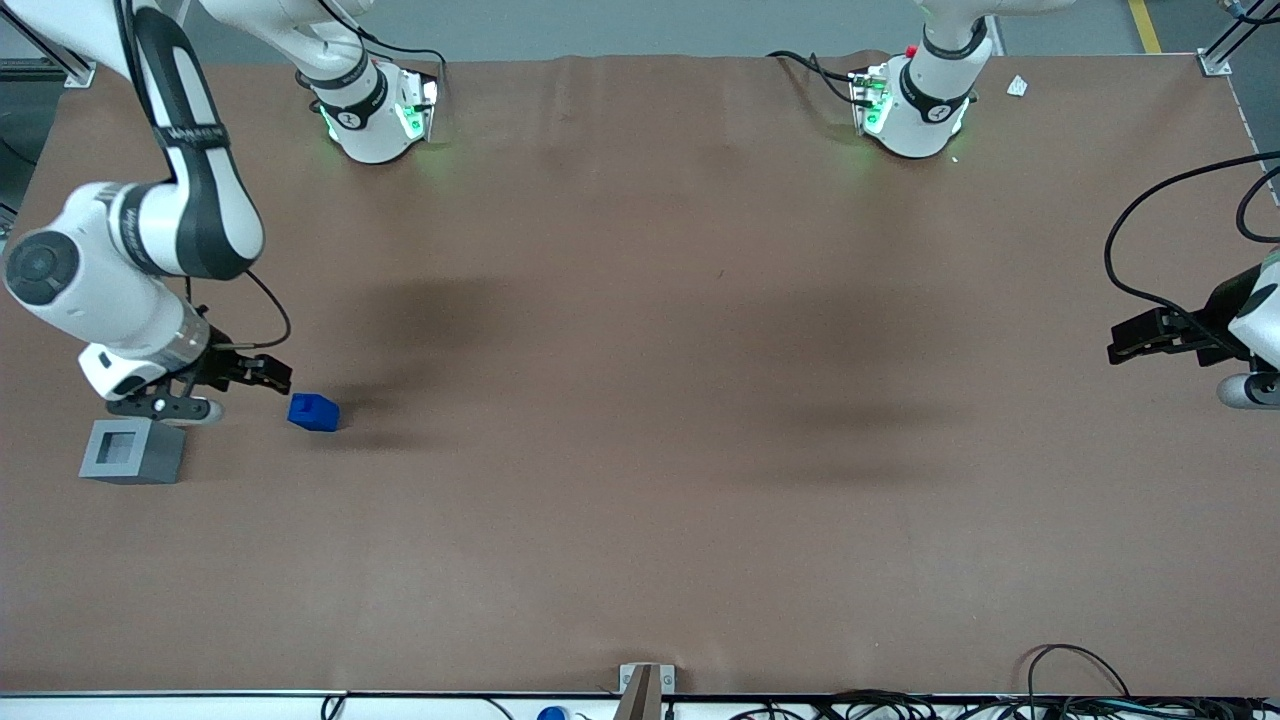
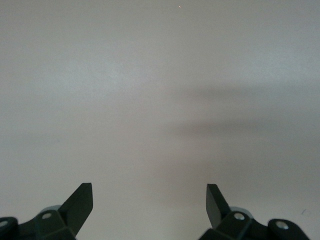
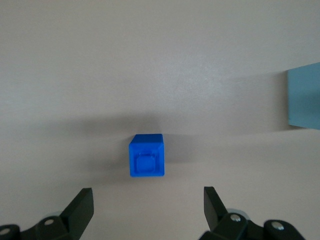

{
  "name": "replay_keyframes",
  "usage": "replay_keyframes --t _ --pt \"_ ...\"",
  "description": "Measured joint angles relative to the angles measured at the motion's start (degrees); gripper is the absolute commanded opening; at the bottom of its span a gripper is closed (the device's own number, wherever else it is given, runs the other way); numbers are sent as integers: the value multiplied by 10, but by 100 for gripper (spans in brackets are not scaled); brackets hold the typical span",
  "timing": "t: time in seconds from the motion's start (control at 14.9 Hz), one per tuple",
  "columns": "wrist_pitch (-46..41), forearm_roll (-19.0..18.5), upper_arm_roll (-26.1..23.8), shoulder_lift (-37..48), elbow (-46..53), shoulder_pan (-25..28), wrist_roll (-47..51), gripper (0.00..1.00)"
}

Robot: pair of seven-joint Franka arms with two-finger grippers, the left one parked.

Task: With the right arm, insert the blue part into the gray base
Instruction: 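Close the right gripper on the blue block and lift it, then carry the blue block over the gray base's opening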

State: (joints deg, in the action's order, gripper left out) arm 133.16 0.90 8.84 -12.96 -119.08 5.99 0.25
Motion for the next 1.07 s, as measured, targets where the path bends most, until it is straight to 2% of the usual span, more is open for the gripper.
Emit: replay_keyframes --t 0.13,0.4,0.8,1.01,1.07 --pt "25 0 -1 -29 -1 0 0 92" --pt "59 0 -3 -70 -1 3 0 78" --pt "96 0 -4 -106 0 4 0 71" --pt "104 0 -5 -117 0 9 0 60" --pt "104 0 -5 -118 0 11 0 52"
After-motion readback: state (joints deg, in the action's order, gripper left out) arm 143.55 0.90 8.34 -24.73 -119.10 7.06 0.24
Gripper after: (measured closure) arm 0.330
